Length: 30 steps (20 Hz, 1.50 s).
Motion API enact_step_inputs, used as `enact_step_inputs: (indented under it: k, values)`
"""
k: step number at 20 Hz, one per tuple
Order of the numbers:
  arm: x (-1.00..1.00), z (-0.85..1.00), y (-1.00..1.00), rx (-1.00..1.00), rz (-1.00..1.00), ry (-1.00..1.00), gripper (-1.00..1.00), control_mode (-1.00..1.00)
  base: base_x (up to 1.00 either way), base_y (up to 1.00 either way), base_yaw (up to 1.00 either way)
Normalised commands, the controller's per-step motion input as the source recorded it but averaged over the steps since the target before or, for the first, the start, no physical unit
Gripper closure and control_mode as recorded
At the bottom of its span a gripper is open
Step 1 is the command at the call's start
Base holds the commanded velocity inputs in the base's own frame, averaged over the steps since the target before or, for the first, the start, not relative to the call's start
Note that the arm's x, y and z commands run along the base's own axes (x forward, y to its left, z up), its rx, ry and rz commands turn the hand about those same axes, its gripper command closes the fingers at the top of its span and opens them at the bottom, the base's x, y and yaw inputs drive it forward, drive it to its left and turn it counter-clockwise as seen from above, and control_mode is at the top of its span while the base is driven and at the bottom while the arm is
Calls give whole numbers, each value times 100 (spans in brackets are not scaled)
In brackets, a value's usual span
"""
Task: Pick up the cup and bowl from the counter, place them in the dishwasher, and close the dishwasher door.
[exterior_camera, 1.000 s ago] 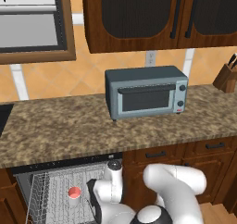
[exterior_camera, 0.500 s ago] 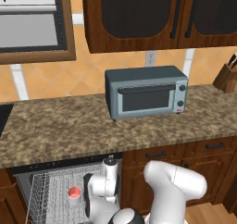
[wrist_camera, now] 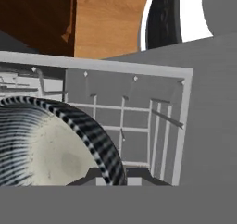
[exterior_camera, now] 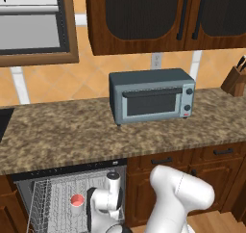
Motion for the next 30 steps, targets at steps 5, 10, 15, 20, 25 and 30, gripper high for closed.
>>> enact_step_inputs:
  k: [5,10,15,20,25,30]
  values:
    - [2,-58,18,-2,0,3,100,-100,0,0,0]
    - [4,-14,10,0,0,0,100,-100,0,0,0]
    - [0,0,0,0,0,0,-100,-100,0,0,0]
    - [-9,28,0,0,0,-4,-100,-100,0,0,0]
    - [-18,56,0,0,0,-6,-100,-100,0,0,0]
    - [-31,65,5,0,0,-4,-100,-100,0,0,0]
